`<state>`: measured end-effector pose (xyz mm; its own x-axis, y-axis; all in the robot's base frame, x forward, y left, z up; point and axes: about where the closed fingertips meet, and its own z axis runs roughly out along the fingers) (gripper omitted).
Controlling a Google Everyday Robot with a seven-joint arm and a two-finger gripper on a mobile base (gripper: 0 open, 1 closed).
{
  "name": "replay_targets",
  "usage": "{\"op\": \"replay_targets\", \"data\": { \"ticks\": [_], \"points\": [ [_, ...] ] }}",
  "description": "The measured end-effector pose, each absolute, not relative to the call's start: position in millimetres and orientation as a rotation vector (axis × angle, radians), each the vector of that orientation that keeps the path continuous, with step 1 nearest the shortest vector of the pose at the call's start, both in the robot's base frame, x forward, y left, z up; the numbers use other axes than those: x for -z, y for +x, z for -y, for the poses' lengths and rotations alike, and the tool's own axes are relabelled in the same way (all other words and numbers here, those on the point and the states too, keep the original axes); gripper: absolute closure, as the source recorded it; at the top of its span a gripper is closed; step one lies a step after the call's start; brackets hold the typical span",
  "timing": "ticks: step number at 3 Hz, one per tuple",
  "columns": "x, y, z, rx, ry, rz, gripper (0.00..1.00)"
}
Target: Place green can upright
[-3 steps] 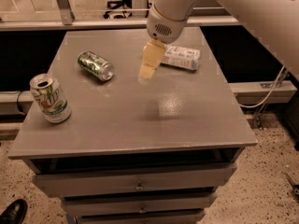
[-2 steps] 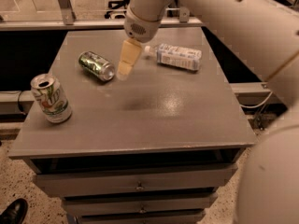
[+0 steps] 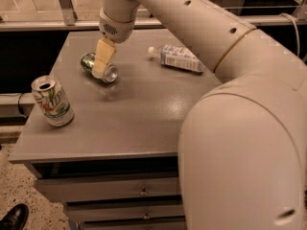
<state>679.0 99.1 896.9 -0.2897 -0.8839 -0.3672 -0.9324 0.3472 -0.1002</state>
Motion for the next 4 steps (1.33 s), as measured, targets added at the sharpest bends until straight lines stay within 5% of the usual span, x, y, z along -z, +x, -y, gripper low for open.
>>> {"op": "replay_targets", "data": {
  "ticks": [4],
  "points": [
    [-858.7,711.0,-165.0,-0.122,-1.491,-2.453,0.0]
  ]
}}
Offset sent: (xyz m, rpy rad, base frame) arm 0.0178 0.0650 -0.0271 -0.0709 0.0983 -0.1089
